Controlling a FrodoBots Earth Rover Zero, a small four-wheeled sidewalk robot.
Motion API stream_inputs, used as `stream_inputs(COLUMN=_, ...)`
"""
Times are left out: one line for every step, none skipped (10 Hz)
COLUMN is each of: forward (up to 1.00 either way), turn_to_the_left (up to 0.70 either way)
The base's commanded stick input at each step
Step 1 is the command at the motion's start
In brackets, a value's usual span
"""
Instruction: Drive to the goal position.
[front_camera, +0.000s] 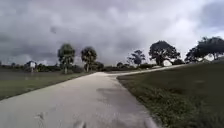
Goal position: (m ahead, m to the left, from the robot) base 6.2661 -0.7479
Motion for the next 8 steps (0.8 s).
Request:
stream_inputs(forward=0.7, turn_to_the_left=0.0)
stream_inputs(forward=0.7, turn_to_the_left=0.0)
stream_inputs(forward=0.7, turn_to_the_left=0.0)
stream_inputs(forward=0.7, turn_to_the_left=0.0)
stream_inputs(forward=0.7, turn_to_the_left=0.01)
stream_inputs(forward=0.7, turn_to_the_left=0.21)
stream_inputs(forward=0.7, turn_to_the_left=0.26)
stream_inputs(forward=0.7, turn_to_the_left=0.13)
